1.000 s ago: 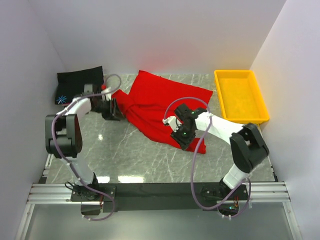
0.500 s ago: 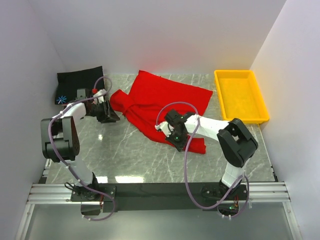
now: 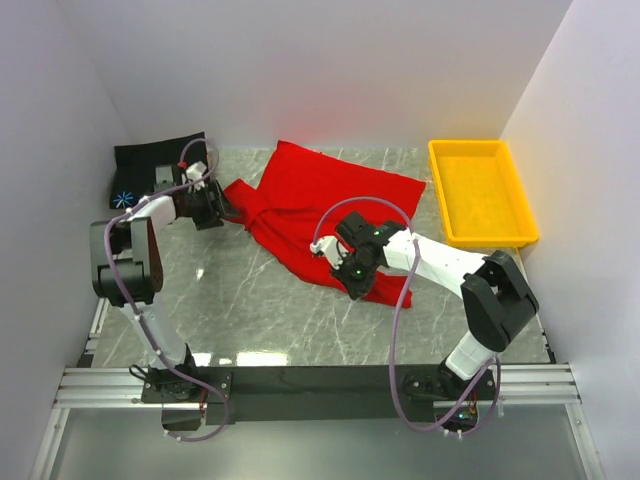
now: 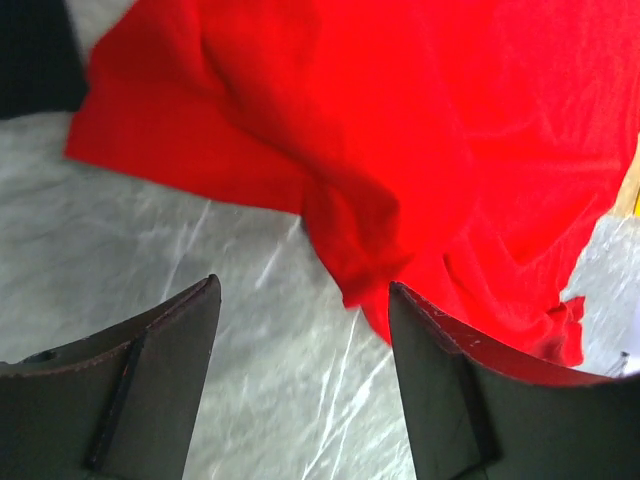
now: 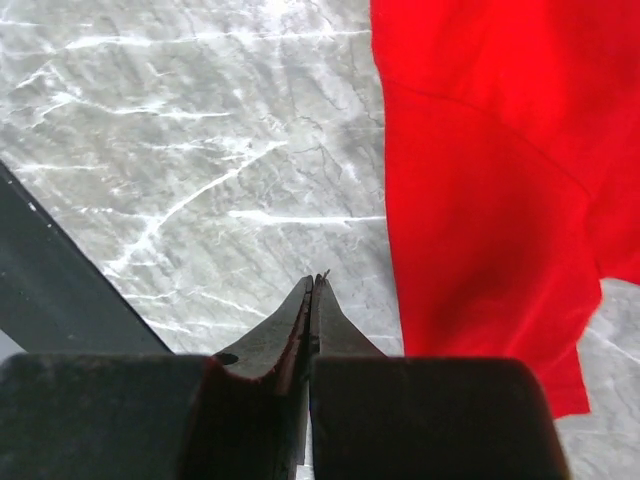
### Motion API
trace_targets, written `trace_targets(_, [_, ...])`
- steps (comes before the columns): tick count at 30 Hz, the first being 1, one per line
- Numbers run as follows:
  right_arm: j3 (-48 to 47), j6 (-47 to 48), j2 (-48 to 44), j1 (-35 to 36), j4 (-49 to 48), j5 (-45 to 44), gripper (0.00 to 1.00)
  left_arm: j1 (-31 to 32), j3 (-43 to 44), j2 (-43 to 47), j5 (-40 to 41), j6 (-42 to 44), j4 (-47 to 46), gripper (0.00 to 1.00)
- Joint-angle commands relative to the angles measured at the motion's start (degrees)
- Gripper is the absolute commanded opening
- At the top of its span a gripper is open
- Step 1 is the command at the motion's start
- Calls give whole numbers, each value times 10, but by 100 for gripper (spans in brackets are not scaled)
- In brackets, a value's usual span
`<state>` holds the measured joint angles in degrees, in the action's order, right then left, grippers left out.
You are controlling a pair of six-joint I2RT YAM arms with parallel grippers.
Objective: Fold and stack the t-shirts
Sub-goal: Flatten the tshirt out
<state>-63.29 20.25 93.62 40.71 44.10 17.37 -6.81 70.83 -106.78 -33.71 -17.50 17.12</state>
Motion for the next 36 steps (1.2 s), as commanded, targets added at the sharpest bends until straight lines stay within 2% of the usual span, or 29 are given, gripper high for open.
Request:
trace_targets(1, [12,0,-27,2,-6,-20,0,18,19,-22,-25,-40,-53,73])
trace_targets(3, [22,-11,-26,2,-23,-55,11,31,8,-19,-41,-49,-68,74])
trace_targets(4, [28,-14,-27,2,-33,-85,37,36,3,-18,-47,-57,-75,75])
trace_targets(5, [34,-26,-27,5,-44,-98,50,41,-2,-17,-57,-62,-90,75])
trace_targets(7, [46,-34,-18,11,-64,-128,56,52,-14,-23,-64,-81,-104,76])
trace_targets(9, [51,-44,3,16,-79,-144,57,61,-19,-31,-52,-92,-112,75])
trace_targets(12, [57,-53,31,17,-100,-167,55,64,-18,-51,-41,-111,-121,64])
trace_targets(14, [57,-51,52,18,-102,-169,49,64,-10,-66,-36,-114,-113,57])
trace_targets(15, [57,-51,55,20,-101,-167,43,64,-2,-69,-35,-112,-104,50])
trace_targets(16, [57,-50,56,20,-98,-162,24,64,2,-69,-27,-107,-97,47])
trace_targets(18, [54,-48,50,19,-86,-140,7,60,7,-64,-26,-102,-87,38])
trace_targets(19, [52,-42,45,21,-78,-129,0,57,5,-52,-27,-100,-82,27])
trace_targets(21, [45,-35,22,22,-57,-103,0,48,-9,-34,-25,-98,-68,14])
trace_targets(22, [42,-24,11,22,-50,-71,0,37,-14,-13,-24,-94,-52,1])
trace_targets(26, [14,3,-51,24,2,36,0,4,-31,53,-21,-67,-1,1])
trace_targets(29, [-3,30,-84,20,28,102,0,1,-5,88,8,-40,42,1])
trace_targets(32, [-27,48,-95,8,48,146,0,30,54,82,62,-18,90,1])
trace_targets(33, [-30,51,-92,-11,58,154,0,60,98,71,98,-11,118,1])
trace_targets(35, [-32,57,-70,-50,64,182,0,93,180,21,117,5,142,1])
trace_targets(36, [-34,60,-57,-97,77,191,0,122,205,1,124,7,151,1])
